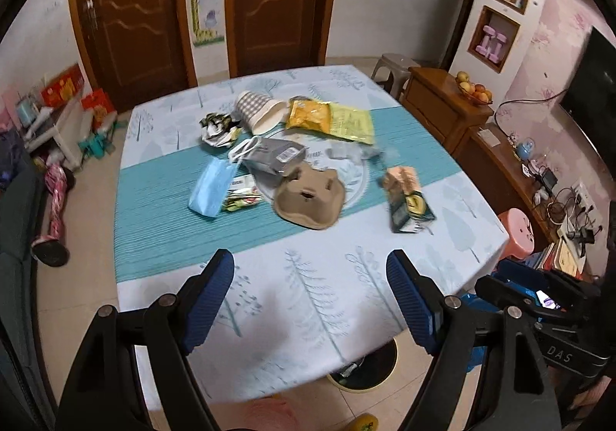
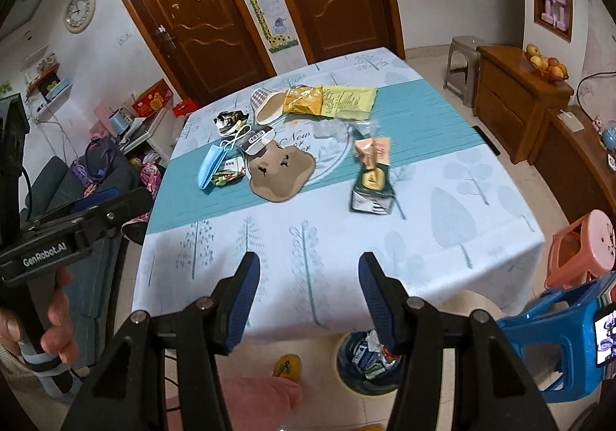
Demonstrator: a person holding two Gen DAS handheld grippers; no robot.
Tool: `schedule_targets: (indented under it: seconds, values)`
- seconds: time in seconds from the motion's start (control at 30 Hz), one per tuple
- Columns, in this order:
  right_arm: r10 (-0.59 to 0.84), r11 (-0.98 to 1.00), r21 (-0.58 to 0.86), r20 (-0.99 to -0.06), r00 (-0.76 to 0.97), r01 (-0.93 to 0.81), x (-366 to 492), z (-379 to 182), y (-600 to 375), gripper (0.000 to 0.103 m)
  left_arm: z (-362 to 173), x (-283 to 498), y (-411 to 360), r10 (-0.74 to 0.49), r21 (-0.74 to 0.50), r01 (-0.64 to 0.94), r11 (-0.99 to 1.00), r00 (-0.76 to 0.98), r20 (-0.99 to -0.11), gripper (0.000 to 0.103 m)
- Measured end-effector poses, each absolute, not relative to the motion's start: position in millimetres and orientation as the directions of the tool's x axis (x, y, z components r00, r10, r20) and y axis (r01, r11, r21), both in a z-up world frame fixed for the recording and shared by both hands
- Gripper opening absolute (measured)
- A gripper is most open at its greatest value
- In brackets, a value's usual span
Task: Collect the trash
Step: 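Raise both tools back toward the table, then reach the right gripper toward the brown cardboard piece and the left toward the blue mask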
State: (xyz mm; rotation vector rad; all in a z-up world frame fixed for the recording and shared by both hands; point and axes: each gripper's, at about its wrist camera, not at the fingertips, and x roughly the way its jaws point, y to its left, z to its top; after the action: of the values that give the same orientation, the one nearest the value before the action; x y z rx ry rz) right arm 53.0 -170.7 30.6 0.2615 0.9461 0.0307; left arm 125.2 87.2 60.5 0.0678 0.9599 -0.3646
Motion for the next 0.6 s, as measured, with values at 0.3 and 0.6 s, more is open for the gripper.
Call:
schedule_targets:
  seconds: [0.3, 0.6]
  values:
    - [0.133, 0.952, 0.258, -0.835, 0.534, 0.167, 144, 0, -131, 0.054, 24, 229, 144, -0.254, -0.133, 0.293, 0.947, 0.429, -0.867, 0.080]
    - [0.098, 0.927, 0.253, -0.875, 0.474, 0.275, 221, -43, -108, 0.066, -38, 315, 164, -0.266, -0.175, 0.328, 0.928, 0.256, -0.929, 0.080]
